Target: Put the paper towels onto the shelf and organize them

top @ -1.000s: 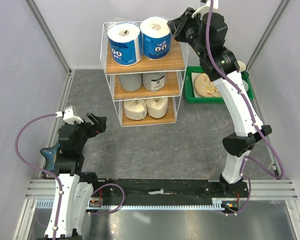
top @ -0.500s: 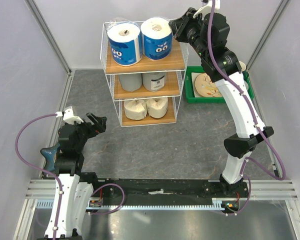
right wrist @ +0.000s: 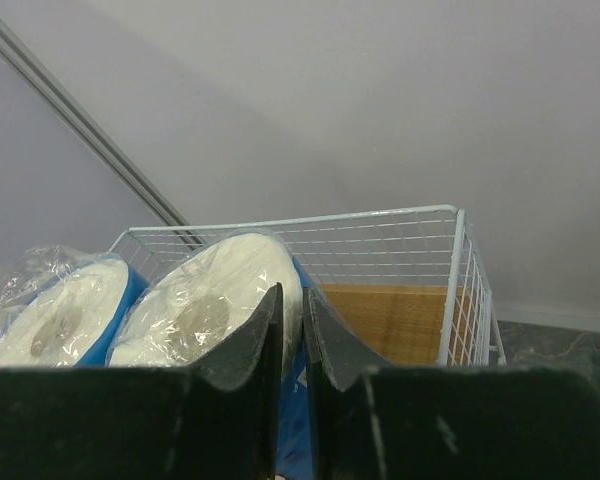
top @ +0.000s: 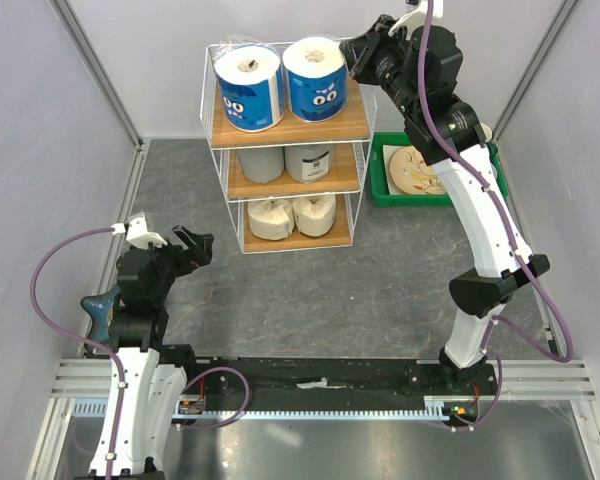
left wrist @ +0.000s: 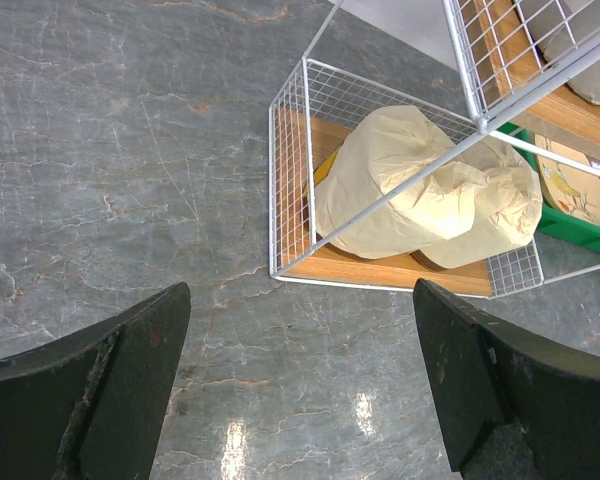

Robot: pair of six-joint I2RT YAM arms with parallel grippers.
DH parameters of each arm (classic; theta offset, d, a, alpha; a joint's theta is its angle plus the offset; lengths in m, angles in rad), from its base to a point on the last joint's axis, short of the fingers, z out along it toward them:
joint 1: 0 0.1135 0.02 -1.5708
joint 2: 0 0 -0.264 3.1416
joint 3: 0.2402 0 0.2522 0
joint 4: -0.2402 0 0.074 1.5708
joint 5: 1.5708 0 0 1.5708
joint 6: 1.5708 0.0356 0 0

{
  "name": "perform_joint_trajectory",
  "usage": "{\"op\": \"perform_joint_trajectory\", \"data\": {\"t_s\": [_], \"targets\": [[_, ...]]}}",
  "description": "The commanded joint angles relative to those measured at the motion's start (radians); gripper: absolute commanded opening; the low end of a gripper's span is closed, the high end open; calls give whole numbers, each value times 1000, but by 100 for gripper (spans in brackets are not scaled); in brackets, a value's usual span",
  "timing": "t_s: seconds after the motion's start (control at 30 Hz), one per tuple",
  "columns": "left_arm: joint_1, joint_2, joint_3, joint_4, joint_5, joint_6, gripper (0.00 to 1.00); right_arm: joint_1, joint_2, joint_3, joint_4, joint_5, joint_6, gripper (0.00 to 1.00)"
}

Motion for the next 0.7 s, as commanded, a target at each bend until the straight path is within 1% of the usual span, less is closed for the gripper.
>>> {"op": "perform_joint_trajectory", "data": {"t_s": [0.0, 0.07, 0.1, 0.17, 0.2, 0.23, 0.27, 0.37, 0.5, 0.67], "targets": [[-2, -6, -3, 0, -6, 26, 100, -4, -53, -16, 32, -23, 3, 21], [0, -6, -3, 2, -4, 26, 100, -4, -56, -28, 32, -23, 3, 22], [-2, -6, -2, 0, -4, 26, 100, -4, -59, -32, 34, -23, 3, 24], [-3, -6, -3, 0, -4, 26, 100, -4, -64, -42, 34, -25, 3, 35], [-2, -6, -3, 0, -4, 26, 100, -4, -69, -50, 35, -25, 3, 46], [-2, -5, -2, 0, -4, 26, 100, -5, -72, -55, 38, -25, 5, 49], [-2, -8, -2, 0, -6, 26, 100, -5, -75, -58, 40, -20, 2, 58], [-2, -8, -2, 0, -6, 26, 100, -4, -101, -84, 60, -2, -3, 70], [-2, -6, -2, 0, -6, 26, 100, -7, -156, -151, 121, -8, -9, 72], [-2, -9, -2, 2, -6, 26, 100, -5, -175, -165, 144, -14, -9, 73]]}}
